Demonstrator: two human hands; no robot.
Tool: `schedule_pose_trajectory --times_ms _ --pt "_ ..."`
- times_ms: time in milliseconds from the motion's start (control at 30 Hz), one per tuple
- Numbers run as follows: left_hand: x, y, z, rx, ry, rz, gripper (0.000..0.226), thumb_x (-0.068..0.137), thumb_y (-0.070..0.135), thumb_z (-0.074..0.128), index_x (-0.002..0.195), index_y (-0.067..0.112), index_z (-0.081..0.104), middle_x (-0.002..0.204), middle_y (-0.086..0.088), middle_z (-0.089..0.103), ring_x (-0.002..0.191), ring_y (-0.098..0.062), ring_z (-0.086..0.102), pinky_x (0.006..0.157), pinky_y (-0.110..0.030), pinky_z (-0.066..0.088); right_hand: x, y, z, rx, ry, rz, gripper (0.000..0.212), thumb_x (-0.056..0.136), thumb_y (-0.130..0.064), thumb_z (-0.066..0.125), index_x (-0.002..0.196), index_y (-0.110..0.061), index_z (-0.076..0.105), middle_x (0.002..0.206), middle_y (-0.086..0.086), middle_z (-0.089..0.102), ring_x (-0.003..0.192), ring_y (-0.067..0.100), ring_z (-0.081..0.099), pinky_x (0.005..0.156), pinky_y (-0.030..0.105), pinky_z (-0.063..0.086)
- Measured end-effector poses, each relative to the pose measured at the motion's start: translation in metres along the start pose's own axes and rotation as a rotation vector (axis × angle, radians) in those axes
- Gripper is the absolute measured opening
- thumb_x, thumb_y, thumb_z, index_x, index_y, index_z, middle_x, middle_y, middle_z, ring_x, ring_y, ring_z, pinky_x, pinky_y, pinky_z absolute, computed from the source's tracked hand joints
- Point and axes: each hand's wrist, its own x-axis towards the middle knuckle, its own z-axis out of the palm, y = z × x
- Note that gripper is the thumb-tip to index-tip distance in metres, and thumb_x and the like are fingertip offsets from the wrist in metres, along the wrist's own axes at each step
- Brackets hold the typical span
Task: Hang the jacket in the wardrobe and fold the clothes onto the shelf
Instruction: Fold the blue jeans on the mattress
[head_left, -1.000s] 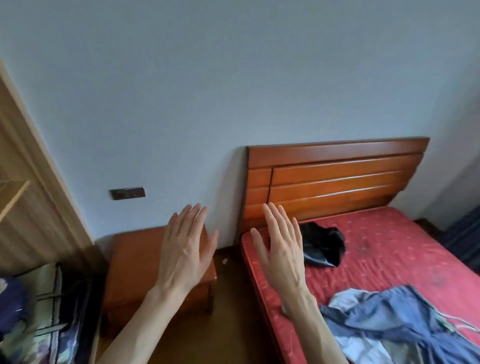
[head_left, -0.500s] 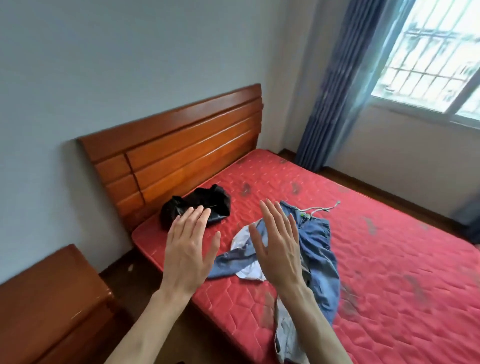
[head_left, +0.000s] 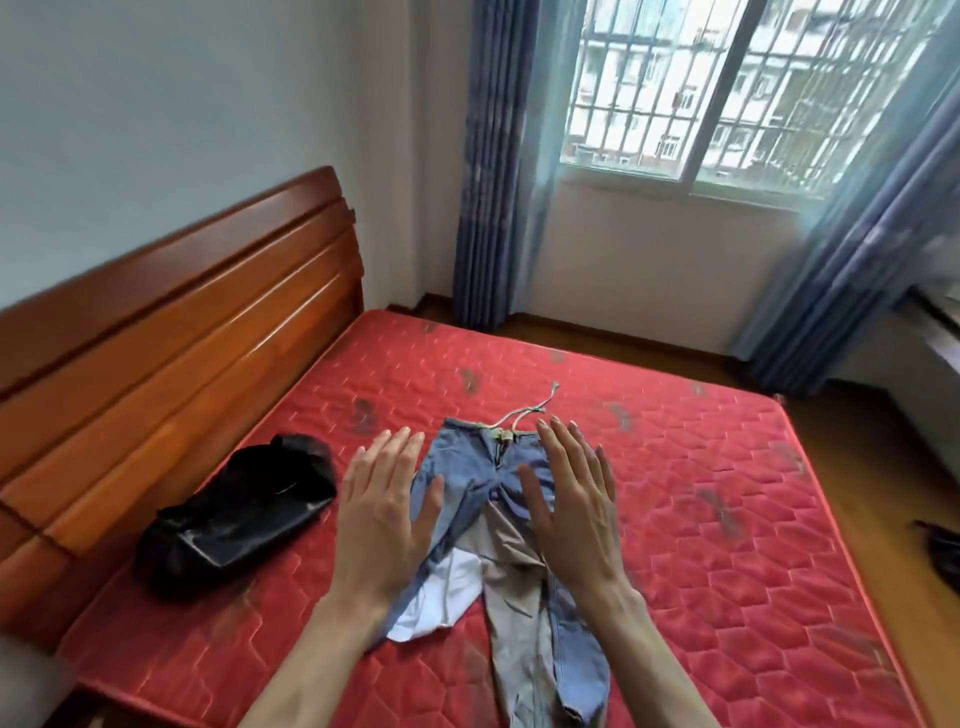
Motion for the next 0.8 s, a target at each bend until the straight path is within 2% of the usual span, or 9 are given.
schedule_pose_trajectory --times_ms 133,300,400,633,800 --pt "0.054 -0.029 0.036 -0.021 -0.076 0.033 0.061 0.106 0.052 0.038 0.149 0.011 0.052 0.153 -0.006 0.053 0.148 -0.024 0.042 0.124 -0.047 0.030 0.044 0.019 0.031 -0.068 0.009 0.070 0.056 0.107 -0.046 0.045 0.157 -0.021 0.044 0.163 -0.003 0.042 0.156 0.014 0.030 0.128 0.042 0.022" --pt "0.117 -0.071 0.089 -0.046 -0.159 0.070 0.060 0.106 0.053 0.038 0.150 0.014 0.052 0.154 -0.003 0.052 0.148 -0.022 0.041 0.125 -0.045 0.027 0.092 0.043 0.077 -0.103 -0.014 0.168 0.057 0.108 -0.051 0.038 0.158 -0.023 0.042 0.164 -0.006 0.040 0.156 0.012 0.028 0.128 0.043 0.022" --pt "0.146 -0.090 0.121 -0.059 -0.225 0.081 0.059 0.107 0.052 0.038 0.150 0.014 0.051 0.154 -0.003 0.052 0.149 -0.021 0.040 0.125 -0.045 0.027 0.115 0.059 0.100 -0.116 -0.024 0.201 0.056 0.108 -0.046 0.042 0.158 -0.022 0.042 0.162 -0.004 0.043 0.155 0.012 0.031 0.127 0.045 0.026" --pt "0.186 -0.120 0.199 -0.041 -0.343 0.040 0.062 0.107 0.055 0.033 0.147 0.014 0.055 0.151 -0.004 0.056 0.146 -0.022 0.045 0.124 -0.046 0.031 0.158 0.118 0.160 -0.128 -0.103 0.295 0.058 0.108 -0.050 0.038 0.159 -0.023 0.040 0.163 -0.001 0.042 0.155 0.016 0.032 0.126 0.050 0.026" --pt "0.200 -0.150 0.277 -0.127 -0.369 -0.042 0.055 0.104 0.050 0.041 0.145 0.017 0.057 0.149 0.000 0.058 0.144 -0.017 0.046 0.120 -0.043 0.035 0.172 0.182 0.222 -0.120 -0.109 0.353 0.059 0.107 -0.050 0.040 0.157 -0.021 0.043 0.162 -0.001 0.045 0.153 0.017 0.035 0.126 0.048 0.027"
